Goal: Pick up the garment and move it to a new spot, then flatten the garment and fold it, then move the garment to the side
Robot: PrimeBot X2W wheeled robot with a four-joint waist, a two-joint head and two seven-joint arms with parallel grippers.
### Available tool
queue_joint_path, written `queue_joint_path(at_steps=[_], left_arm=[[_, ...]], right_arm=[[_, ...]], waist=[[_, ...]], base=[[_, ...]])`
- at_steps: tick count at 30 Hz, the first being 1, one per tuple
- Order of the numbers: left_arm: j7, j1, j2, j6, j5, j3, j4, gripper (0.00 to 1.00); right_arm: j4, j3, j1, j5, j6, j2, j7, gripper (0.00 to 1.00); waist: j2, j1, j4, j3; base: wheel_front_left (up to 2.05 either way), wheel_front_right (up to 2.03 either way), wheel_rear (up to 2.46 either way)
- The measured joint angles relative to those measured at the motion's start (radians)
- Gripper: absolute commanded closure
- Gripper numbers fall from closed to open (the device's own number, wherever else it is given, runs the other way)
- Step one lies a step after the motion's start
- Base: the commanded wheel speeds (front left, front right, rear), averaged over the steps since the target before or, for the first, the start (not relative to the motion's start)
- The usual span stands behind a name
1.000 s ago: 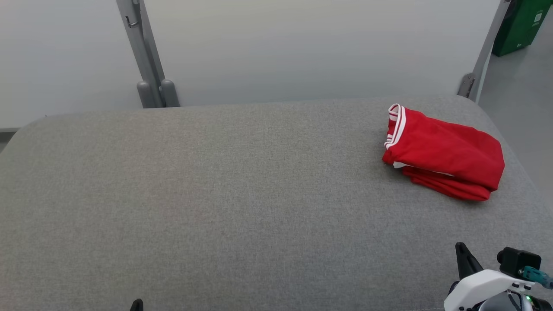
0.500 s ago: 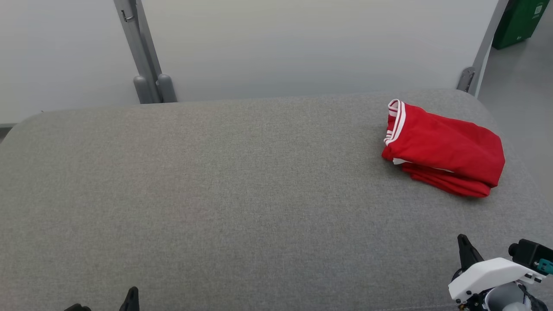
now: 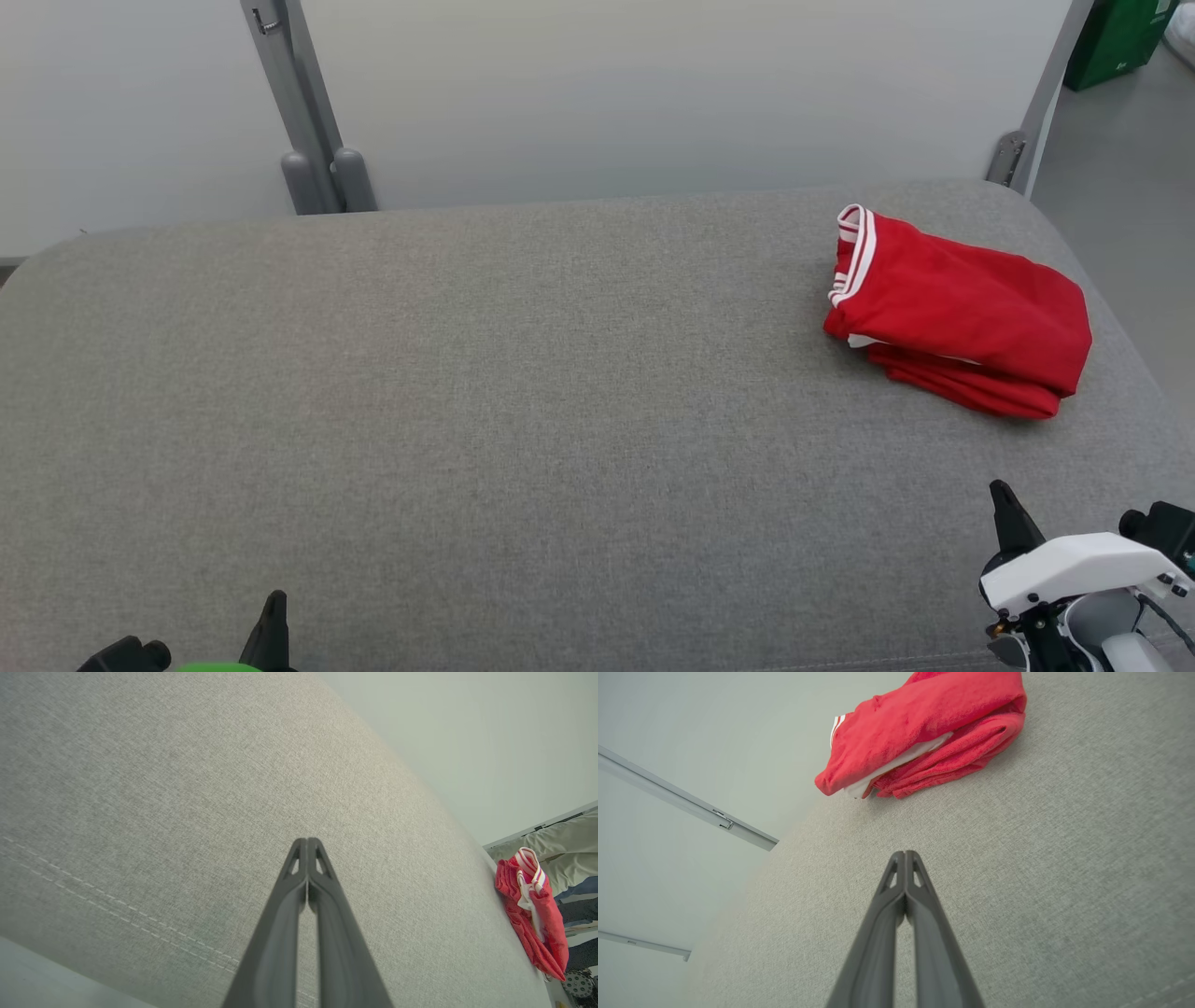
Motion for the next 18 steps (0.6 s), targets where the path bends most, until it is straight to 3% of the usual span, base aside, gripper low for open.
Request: queue_joint_path(at_steps=[18], left_arm=[[0.065,-0.050,-0.020,-0.028,-0.197,0.057,-0.003,1.00]], right_arm=[[-0.029,-0.073,-0.029,0.219,0.045,0.033,0.058,1.00]], waist=[[0.0000,0.0000,-0.006,0.022]], base=[[0.00,0.00,0.00]])
